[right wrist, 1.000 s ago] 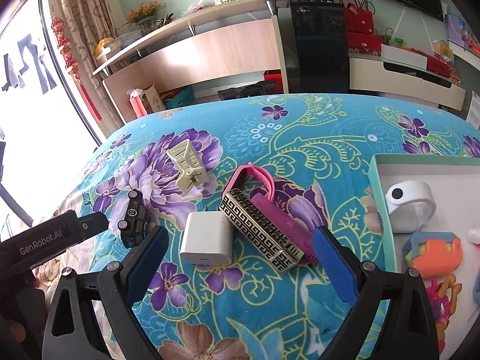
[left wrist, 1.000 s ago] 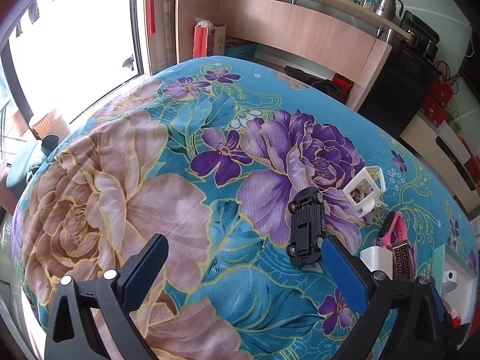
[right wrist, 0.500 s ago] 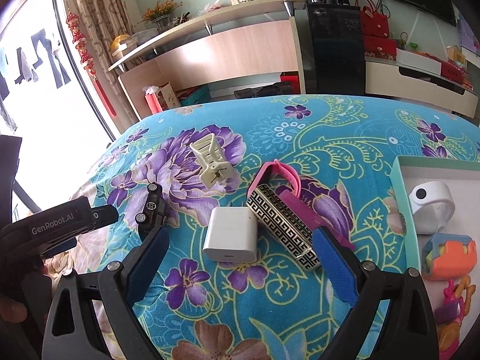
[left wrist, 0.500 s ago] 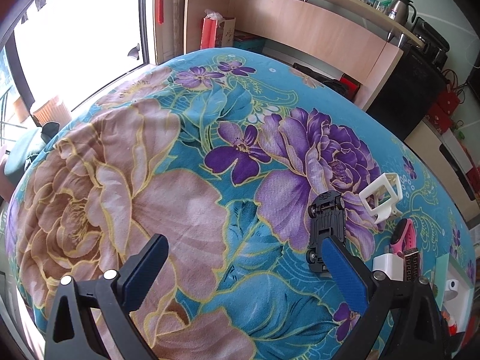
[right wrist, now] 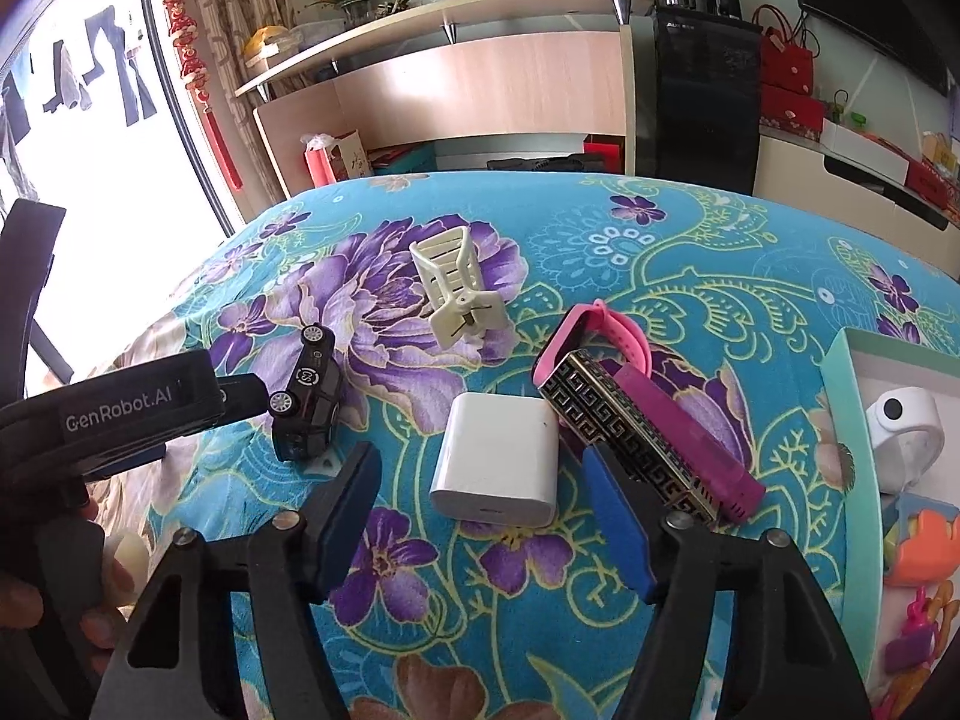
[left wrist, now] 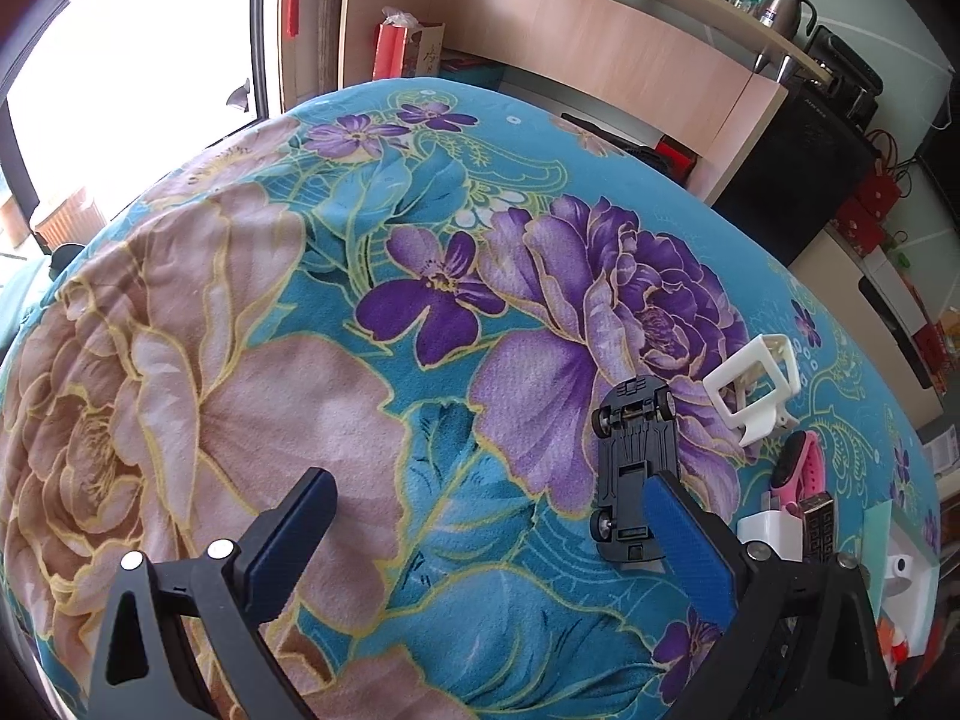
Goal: Organize rigid objects
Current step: 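Grasp the black toy car with the left tool while the right tool grasps the white charger cube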
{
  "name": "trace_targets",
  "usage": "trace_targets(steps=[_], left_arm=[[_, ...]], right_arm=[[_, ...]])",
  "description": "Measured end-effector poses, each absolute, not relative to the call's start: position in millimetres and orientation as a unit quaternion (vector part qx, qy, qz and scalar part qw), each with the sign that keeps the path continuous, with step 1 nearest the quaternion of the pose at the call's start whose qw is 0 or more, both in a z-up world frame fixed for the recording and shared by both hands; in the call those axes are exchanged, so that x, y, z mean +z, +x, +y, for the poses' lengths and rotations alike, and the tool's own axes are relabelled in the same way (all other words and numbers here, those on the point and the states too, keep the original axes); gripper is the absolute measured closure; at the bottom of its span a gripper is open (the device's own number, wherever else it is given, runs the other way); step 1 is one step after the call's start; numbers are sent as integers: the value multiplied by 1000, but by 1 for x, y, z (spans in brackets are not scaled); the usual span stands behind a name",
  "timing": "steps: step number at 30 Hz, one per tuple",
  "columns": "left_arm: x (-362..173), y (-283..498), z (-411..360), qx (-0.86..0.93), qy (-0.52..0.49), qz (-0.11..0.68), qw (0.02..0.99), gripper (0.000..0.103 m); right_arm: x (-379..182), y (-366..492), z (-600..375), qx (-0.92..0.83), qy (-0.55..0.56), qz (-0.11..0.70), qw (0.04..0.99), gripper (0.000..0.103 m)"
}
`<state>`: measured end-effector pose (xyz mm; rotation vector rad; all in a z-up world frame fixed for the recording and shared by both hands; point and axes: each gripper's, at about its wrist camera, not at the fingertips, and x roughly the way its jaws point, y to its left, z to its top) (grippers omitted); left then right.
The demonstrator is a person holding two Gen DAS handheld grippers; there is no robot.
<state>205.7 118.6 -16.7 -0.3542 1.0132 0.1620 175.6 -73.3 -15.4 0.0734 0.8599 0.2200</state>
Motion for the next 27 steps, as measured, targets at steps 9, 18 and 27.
trace_targets(steps=[9, 18, 27], left_arm=[[-19, 217, 105, 46, -169, 479, 860, 0], [-24, 228, 83, 23, -154, 480, 863, 1], [-23, 231, 70, 10, -127, 474, 871, 34]], right_arm=[[-26, 187, -83, 96, 59, 434, 894, 53], [-27, 188, -84, 99, 63, 435, 893, 53], [-28, 189, -86, 99, 70, 437, 891, 54]])
